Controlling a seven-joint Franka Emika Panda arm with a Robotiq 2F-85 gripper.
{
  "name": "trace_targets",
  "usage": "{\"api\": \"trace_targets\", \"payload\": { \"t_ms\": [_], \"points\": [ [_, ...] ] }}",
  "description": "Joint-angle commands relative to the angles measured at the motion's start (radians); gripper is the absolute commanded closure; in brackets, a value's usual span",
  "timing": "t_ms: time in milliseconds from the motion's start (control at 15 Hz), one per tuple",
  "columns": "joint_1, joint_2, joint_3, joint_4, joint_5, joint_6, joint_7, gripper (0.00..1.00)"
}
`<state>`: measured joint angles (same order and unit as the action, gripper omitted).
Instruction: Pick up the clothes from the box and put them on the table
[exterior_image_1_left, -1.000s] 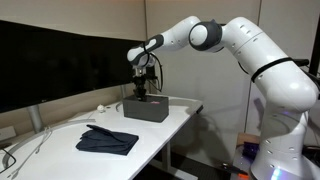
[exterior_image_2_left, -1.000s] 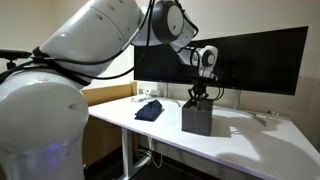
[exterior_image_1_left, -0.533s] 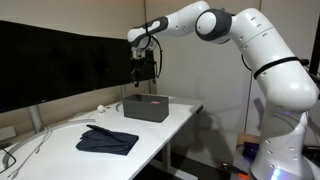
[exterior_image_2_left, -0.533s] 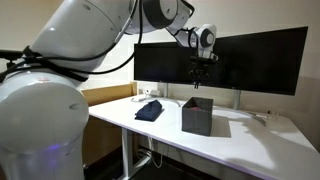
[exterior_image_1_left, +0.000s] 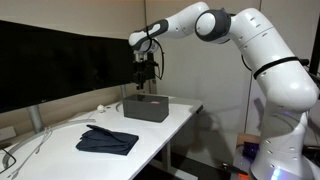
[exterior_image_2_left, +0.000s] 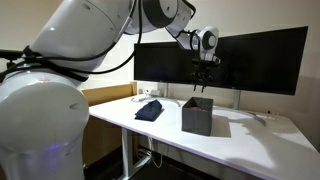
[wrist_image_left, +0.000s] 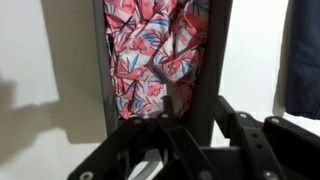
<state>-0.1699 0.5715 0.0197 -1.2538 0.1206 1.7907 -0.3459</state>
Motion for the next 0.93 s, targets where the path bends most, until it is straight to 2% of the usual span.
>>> {"api": "trace_targets", "payload": {
  "t_ms": [0,200,467,667,867],
  "points": [
    [0.005,0.043,-0.014,-0.020,-0.020,0.032,0.003,0.23],
    [0.024,0.070,-0.034,-0.034,-0.070,0.089,0.025,0.02],
    [0.050,0.074,-0.057,-0.066,-0.137,0.155,0.097,0.00],
    [0.079,0.056,-0.083,-0.122,-0.151,0.244,0.254,0.00],
    [0.104,0.045,-0.105,-0.162,-0.133,0.279,0.431,0.00]
  ]
}}
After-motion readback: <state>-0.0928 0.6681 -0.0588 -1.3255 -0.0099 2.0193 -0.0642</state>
